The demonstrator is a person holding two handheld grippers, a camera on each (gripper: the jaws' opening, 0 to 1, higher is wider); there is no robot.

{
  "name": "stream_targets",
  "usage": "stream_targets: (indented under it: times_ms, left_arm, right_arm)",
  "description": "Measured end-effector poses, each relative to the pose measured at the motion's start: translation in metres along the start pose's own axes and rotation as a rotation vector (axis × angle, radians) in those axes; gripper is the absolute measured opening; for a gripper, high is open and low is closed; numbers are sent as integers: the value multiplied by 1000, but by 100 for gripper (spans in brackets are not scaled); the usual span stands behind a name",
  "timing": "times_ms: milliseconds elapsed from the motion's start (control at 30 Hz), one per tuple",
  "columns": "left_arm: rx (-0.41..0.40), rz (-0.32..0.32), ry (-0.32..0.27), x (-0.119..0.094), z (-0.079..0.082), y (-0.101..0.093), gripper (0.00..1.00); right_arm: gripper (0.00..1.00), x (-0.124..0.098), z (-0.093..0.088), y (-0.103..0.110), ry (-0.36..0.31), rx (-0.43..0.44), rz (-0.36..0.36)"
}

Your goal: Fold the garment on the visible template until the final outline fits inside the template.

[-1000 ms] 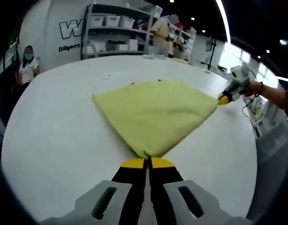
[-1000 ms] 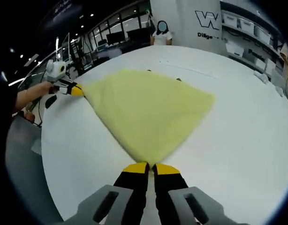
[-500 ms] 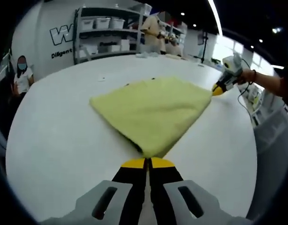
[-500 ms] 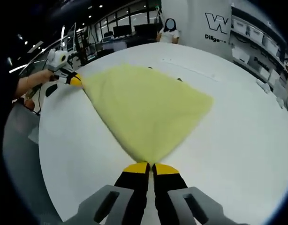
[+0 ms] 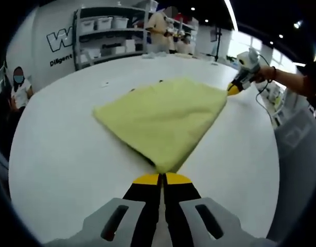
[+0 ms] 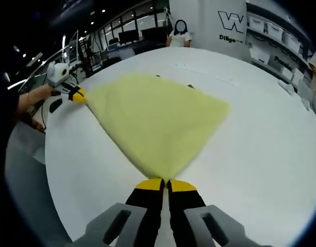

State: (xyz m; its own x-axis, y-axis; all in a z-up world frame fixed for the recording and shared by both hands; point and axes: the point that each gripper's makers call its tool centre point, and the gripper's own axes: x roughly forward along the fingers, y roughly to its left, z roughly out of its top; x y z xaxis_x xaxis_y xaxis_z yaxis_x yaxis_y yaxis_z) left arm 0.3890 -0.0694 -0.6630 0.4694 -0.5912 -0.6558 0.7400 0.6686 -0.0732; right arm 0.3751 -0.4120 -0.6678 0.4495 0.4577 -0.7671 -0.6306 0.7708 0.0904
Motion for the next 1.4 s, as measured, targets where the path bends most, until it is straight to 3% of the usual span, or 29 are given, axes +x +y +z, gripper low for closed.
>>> stream_targets:
  times_ms: [400, 1200, 1300, 1400]
  left_arm:
    - [-16, -15, 8, -19, -20, -15, 0]
    - [-42, -8, 8, -32, -36, -22, 0]
    - [-52, 2, 2, -31, -34, -21, 0]
    - [-85, 5, -29, -33, -28, -21, 1]
  right_arm:
    - [0, -5, -11, 18, -8, 29, 31]
    - [0, -11, -18, 40, -20, 64, 49]
    - [0, -10, -18, 40, -22, 107, 37]
    - [0, -11, -12, 40, -54, 204, 36]
